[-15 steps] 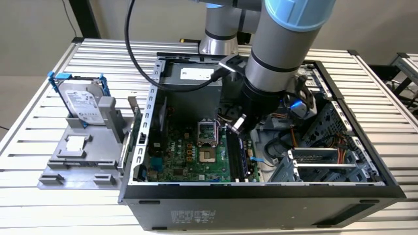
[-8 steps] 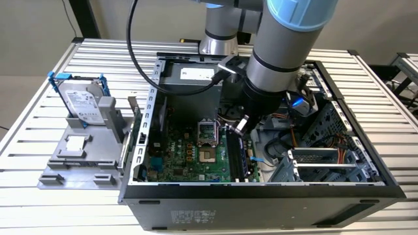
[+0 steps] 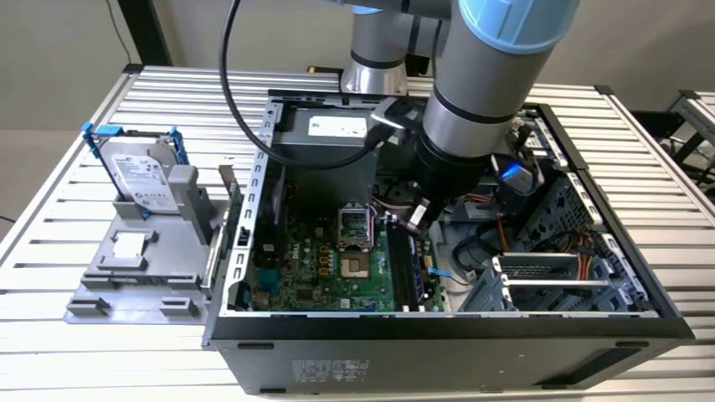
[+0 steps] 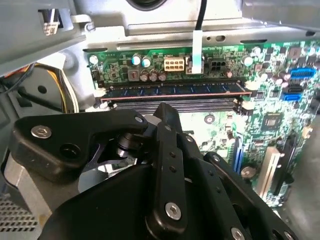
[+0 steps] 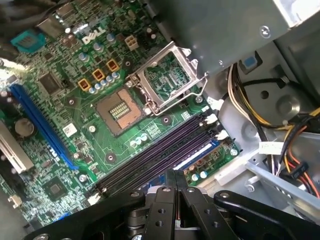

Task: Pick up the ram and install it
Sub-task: 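Press down the ram until it locks into place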

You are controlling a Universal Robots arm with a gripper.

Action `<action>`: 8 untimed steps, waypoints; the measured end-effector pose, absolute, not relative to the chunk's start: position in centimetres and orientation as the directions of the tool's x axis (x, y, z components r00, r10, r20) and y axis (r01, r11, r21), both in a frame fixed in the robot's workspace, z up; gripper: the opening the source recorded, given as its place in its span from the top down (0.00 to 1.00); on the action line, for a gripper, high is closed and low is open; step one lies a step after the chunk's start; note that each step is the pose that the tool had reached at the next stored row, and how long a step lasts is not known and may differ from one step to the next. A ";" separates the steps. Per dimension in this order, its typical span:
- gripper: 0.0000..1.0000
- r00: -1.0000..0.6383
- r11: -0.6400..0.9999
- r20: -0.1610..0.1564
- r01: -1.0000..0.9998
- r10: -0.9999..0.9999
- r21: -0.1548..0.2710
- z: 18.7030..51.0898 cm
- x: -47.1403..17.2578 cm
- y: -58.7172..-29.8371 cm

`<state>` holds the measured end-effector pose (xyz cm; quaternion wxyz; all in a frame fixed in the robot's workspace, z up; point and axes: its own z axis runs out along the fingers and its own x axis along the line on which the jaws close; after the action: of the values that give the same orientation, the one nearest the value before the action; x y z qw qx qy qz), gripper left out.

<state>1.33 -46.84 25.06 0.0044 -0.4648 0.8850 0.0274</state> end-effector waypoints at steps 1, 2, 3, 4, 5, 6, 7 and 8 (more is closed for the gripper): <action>1.00 -0.557 0.556 -0.034 -0.830 -0.830 0.043 25.1 1.3 -46.8; 1.00 -0.546 0.544 -0.035 -0.838 -0.837 0.042 25.1 1.3 -46.8; 1.00 -0.534 0.532 -0.036 -0.845 -0.845 0.041 25.1 1.3 -46.8; 1.00 -0.522 0.521 -0.037 -0.853 -0.852 0.039 25.1 1.3 -46.8; 1.00 -0.510 0.509 -0.038 -0.860 -0.859 0.036 25.1 1.3 -46.8; 1.00 -0.498 0.497 -0.040 -0.867 -0.866 0.033 25.1 1.3 -46.8; 1.00 -0.485 0.484 -0.043 -0.875 -0.874 0.029 25.1 1.3 -46.8; 1.00 -0.472 0.472 -0.045 -0.881 -0.880 0.026 25.1 1.3 -46.8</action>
<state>1.33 -46.84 25.06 0.0126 -0.5135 0.8577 0.0224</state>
